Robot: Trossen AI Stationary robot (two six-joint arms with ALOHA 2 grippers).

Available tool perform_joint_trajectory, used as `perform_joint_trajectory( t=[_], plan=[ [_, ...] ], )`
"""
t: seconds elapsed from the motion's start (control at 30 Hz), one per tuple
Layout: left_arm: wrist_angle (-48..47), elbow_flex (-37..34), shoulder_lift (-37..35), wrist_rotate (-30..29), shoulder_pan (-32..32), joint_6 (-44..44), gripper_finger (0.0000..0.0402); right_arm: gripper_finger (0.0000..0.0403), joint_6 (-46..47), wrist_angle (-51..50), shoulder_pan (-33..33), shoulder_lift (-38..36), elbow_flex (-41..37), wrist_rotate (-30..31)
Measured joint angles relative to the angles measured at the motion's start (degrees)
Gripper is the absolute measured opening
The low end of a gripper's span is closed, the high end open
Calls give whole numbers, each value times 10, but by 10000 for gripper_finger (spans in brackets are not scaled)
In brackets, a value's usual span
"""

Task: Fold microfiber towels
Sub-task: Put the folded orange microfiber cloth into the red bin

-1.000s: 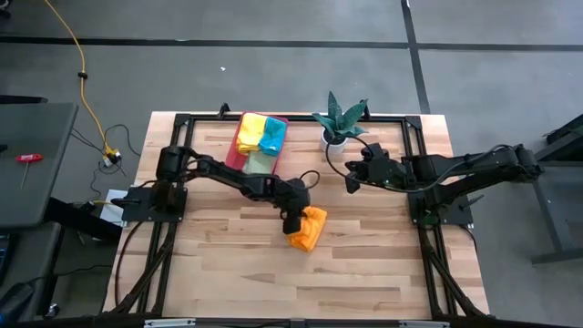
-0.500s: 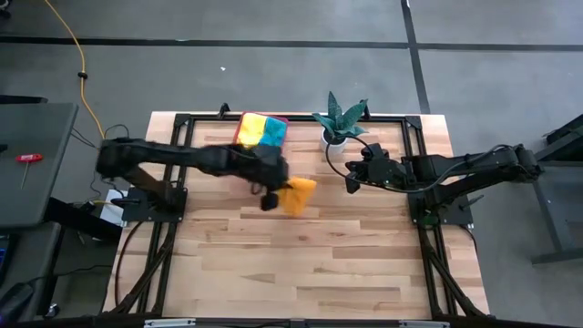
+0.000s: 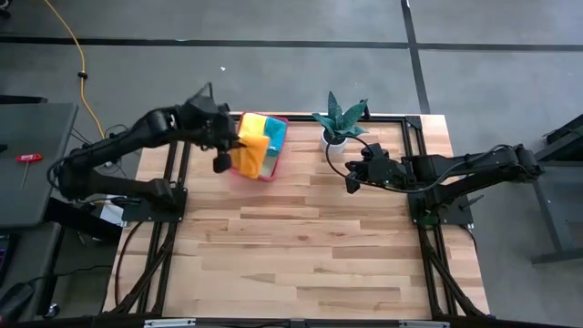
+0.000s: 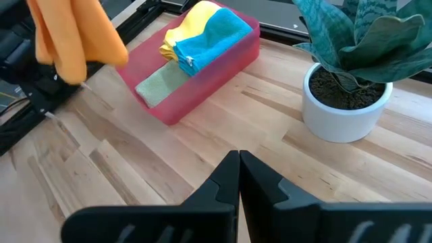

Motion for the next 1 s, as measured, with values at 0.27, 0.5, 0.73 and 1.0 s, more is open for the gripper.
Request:
perform_joint_trajectory(
  t=[0.27,0.5,0.73,1.0],
  plan=[
    [-23,0,10,123,134,35,1,0,24,0,0,0,0,0],
    [-24,0,71,230,232,12,1,0,31,0,0,0,0,0],
    [-70,-1,133,350,276,6,0,0,36,0,0,0,0,0],
    [-88,-1,181,385,293,15,0,0,36,0,0,0,0,5]
  ],
)
